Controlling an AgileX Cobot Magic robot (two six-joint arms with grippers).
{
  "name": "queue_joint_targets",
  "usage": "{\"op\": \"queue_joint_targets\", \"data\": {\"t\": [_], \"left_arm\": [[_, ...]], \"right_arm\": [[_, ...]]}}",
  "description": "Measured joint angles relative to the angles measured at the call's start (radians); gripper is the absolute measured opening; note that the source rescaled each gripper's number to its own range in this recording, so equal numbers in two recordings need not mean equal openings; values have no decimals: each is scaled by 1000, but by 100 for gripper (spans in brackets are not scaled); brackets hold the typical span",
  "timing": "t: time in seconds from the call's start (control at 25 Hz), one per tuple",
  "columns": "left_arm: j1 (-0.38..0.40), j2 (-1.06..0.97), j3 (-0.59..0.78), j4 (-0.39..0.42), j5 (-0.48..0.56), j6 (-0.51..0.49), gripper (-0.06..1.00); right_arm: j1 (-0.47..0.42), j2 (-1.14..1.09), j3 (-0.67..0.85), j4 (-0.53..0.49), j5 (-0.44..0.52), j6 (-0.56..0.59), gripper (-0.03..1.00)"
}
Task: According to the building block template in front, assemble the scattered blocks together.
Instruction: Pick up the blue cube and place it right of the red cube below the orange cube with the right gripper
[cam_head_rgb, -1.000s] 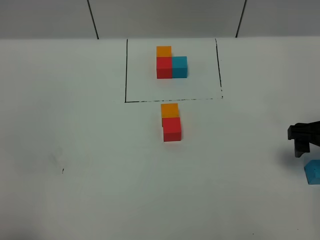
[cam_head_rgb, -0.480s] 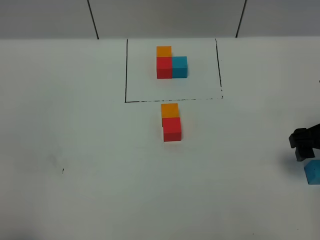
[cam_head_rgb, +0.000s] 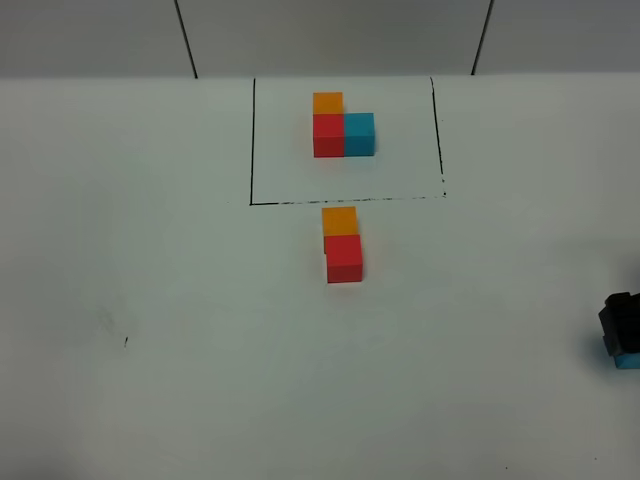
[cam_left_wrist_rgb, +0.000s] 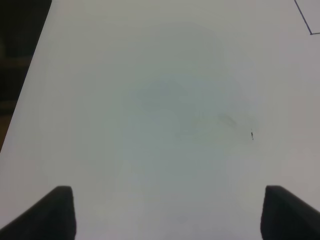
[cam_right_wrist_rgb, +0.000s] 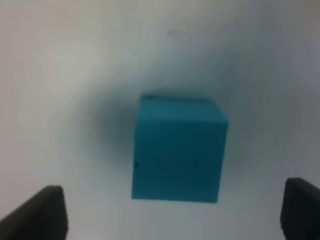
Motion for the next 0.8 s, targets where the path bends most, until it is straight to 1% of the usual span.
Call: {"op": "queue_joint_targets", "data": {"t": [0.12,0.32,0.56,0.8], "left_arm": [[0,0,0,0,0,0,73],[0,0,0,0,0,0,73],[0,0,0,0,0,0,73],[0,0,0,0,0,0,73]], "right_arm": [[-2,-1,20,6,-46,-29,92],[-2,3,32,13,-110,-38,92],[-51,78,32,34,-126,-39,92],[-75,120,32,43,-149,-39,92]]}}
